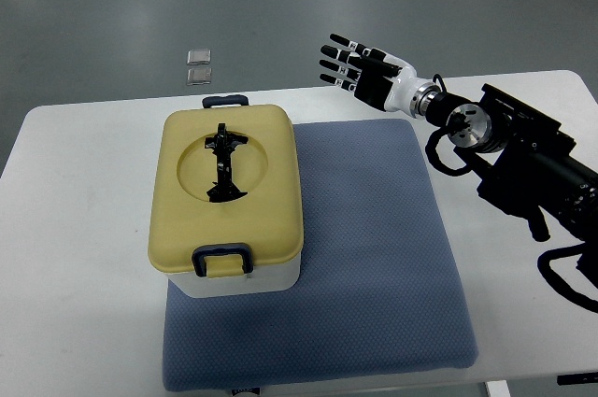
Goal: Open white storage box with right hand
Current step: 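Raise the right hand and swing it toward the yellow-lidded box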
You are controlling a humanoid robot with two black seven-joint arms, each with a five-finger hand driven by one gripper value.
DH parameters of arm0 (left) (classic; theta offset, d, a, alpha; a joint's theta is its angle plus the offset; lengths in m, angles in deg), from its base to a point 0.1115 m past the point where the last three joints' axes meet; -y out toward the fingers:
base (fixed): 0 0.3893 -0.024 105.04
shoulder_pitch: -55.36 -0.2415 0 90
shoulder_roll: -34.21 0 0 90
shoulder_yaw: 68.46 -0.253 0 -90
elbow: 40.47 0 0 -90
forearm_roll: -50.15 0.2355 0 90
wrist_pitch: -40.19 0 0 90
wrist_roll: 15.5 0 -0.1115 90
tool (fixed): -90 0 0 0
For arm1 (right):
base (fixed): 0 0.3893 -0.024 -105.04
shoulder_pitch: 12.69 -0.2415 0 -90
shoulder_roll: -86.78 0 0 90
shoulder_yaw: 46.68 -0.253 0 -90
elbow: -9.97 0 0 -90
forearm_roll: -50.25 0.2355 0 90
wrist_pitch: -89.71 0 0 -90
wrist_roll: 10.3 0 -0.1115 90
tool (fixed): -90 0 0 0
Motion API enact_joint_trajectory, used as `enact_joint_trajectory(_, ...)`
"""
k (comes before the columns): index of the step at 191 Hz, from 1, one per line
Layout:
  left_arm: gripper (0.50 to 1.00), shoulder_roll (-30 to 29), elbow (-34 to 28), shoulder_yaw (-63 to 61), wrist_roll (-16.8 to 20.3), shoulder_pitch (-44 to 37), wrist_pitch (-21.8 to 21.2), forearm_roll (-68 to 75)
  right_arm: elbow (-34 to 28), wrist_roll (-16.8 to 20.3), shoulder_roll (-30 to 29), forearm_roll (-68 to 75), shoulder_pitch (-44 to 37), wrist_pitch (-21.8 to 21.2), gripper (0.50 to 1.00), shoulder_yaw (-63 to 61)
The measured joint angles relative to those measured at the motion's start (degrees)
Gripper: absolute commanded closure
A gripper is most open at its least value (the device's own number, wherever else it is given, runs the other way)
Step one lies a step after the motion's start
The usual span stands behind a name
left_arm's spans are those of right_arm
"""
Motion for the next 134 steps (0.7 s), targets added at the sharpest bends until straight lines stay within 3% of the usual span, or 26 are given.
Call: enact_joint_trajectory(134, 0.500, 0.0, 0.0, 0.1, 0.0, 0.2, 0.1, 0.0, 0.0, 0.0, 0.8, -4.0, -0.3, -2.6, 0.566, -3.4)
